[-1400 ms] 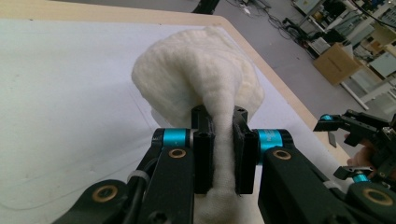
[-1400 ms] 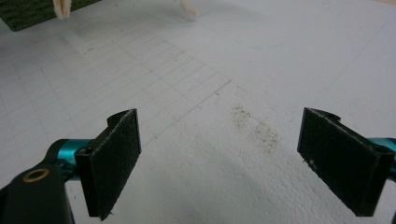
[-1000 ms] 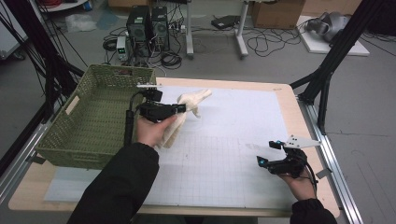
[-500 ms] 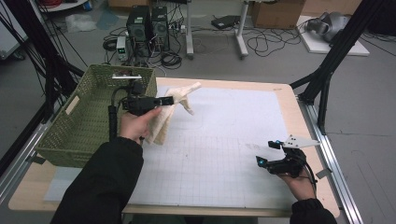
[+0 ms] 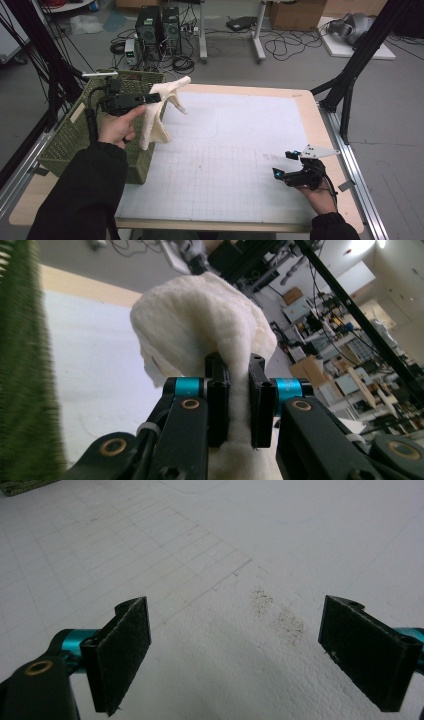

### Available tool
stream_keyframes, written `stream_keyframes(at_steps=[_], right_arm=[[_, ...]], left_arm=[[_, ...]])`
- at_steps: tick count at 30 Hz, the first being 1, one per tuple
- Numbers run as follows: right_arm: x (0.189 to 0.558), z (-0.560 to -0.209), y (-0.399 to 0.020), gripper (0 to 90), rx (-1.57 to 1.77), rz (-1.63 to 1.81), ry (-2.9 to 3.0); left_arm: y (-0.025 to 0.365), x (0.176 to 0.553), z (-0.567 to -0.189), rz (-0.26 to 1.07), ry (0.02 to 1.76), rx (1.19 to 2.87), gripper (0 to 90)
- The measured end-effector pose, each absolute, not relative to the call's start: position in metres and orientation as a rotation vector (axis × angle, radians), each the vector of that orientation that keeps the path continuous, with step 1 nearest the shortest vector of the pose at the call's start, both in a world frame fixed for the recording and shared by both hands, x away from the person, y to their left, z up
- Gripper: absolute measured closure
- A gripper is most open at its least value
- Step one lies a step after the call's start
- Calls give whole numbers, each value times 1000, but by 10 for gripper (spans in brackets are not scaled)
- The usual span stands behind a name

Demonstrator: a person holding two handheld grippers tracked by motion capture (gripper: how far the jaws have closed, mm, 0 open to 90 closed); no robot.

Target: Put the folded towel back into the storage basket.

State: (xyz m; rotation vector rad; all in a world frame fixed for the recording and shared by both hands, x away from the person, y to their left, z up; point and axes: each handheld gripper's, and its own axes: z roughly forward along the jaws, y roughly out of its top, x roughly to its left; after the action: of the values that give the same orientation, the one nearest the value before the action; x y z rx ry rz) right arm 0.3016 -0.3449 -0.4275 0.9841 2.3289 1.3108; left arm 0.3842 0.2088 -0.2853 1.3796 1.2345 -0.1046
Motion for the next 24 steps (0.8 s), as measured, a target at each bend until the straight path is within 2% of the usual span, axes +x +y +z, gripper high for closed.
stream_keyframes(at_steps=[17, 24], right_arm=[[304, -430, -341, 127, 976, 1290, 2352], [304, -431, -341, 127, 979, 1292, 2355]], left_arm=[[274, 370, -280, 10, 1332, 1327, 818], [289, 368, -292, 32, 1381, 1325, 818]])
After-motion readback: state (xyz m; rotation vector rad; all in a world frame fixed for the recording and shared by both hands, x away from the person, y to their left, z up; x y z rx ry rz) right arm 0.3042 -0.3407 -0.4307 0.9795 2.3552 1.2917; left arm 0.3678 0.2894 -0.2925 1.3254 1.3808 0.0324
